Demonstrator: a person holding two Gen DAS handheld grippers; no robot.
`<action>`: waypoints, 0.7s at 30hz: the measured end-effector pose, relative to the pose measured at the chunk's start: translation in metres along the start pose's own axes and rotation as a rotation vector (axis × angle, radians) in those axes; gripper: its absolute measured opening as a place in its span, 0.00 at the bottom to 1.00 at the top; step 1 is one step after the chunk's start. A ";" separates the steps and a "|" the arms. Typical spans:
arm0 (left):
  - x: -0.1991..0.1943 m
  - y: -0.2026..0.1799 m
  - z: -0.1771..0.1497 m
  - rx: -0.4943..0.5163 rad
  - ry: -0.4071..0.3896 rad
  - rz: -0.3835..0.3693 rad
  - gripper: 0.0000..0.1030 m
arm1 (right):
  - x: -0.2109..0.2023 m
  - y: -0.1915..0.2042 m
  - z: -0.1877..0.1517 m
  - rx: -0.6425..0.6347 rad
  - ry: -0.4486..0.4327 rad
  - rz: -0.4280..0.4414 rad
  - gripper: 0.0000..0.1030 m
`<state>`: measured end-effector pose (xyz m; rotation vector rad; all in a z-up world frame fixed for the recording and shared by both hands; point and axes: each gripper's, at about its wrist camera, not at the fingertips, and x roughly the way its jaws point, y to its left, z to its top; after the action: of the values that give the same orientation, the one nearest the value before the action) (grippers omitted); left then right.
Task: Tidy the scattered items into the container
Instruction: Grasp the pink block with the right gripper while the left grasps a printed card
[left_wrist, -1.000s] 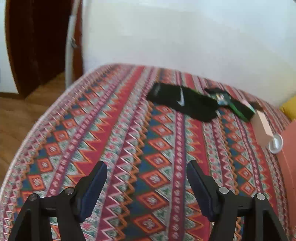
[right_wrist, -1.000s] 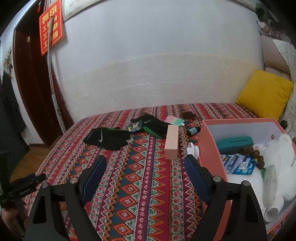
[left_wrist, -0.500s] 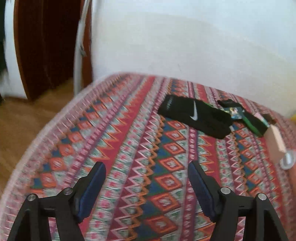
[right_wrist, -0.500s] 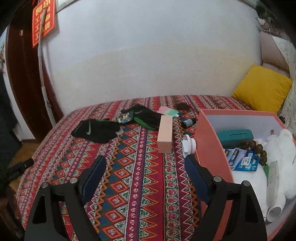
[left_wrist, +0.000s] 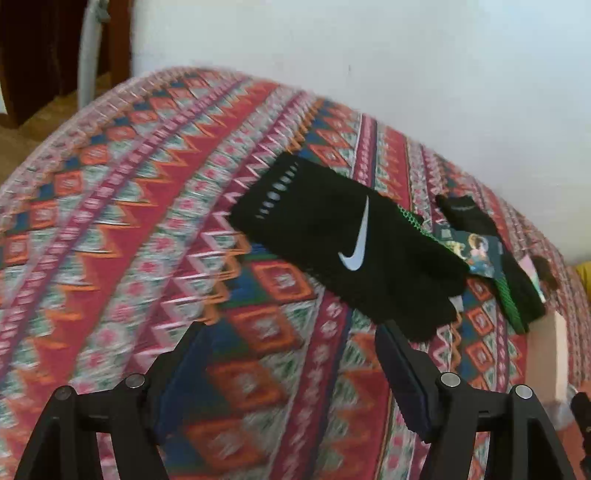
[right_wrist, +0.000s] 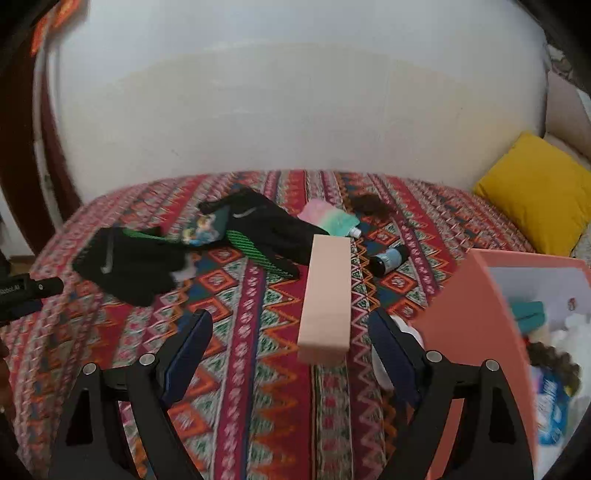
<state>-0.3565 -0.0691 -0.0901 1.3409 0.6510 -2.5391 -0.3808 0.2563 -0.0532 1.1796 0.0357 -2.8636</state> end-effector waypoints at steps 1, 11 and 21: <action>0.008 -0.004 0.001 -0.007 0.014 -0.006 0.75 | 0.010 -0.002 0.002 0.009 0.010 -0.009 0.86; 0.035 -0.144 0.021 0.531 -0.080 -0.167 0.76 | 0.084 -0.007 0.002 -0.005 0.023 -0.093 0.73; 0.123 -0.216 -0.017 0.982 -0.169 0.014 0.76 | 0.101 -0.025 0.006 0.097 0.020 0.076 0.38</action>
<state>-0.4936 0.1334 -0.1377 1.2671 -0.7469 -3.0077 -0.4581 0.2779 -0.1199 1.1987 -0.1456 -2.8168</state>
